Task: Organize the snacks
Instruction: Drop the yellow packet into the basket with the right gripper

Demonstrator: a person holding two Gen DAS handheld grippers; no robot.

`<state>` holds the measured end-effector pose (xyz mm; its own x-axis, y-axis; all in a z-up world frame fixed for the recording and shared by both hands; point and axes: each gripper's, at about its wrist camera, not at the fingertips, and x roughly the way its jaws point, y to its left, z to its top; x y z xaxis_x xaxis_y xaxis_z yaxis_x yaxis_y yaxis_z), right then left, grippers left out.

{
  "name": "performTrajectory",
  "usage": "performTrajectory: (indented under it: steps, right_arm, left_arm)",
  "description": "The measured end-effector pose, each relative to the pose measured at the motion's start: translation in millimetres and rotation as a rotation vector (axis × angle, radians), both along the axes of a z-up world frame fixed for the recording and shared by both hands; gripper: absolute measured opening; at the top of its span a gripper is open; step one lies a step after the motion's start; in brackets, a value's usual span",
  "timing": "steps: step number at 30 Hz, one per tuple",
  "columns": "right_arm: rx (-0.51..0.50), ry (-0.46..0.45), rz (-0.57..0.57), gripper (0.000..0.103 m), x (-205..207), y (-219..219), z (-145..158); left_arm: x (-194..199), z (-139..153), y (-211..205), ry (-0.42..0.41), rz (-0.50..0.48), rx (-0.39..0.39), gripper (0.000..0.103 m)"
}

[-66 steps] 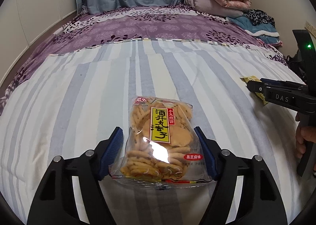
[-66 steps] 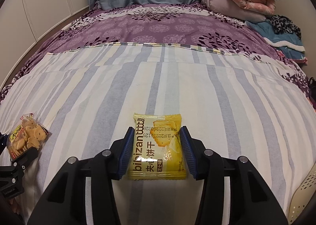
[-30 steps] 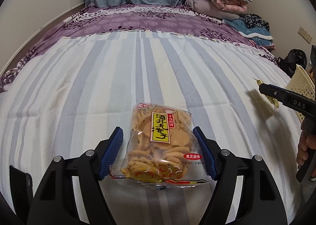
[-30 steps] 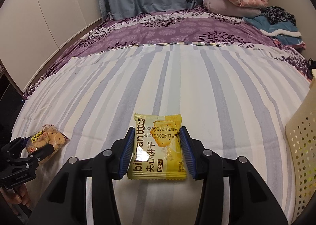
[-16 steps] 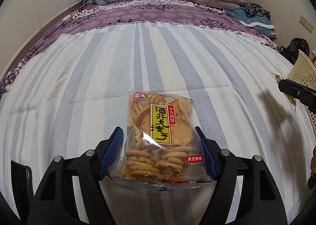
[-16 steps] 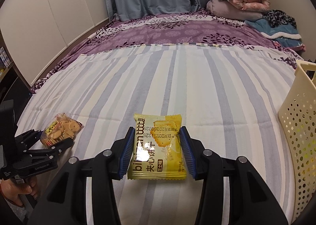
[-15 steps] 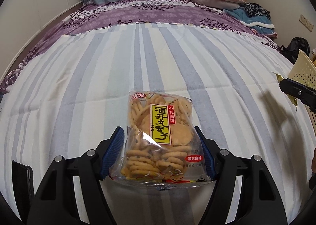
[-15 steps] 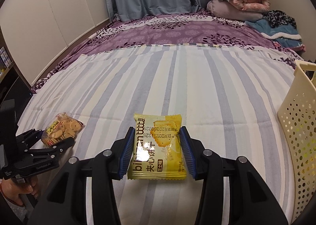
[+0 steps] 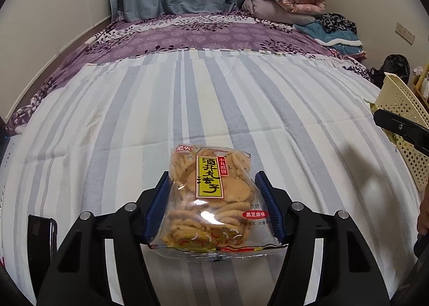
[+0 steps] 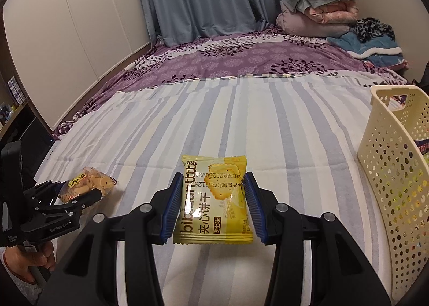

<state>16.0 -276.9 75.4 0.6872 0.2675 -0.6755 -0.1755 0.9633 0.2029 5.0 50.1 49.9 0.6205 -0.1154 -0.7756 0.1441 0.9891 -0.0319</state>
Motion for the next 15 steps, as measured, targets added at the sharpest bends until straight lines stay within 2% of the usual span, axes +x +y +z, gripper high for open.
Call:
performTrajectory:
  steps: [15]
  right_arm:
    - [0.046, -0.087, -0.061, 0.046, -30.7, -37.3, 27.5]
  left_arm:
    - [-25.9, 36.6, -42.4, -0.069, -0.083, 0.019, 0.065]
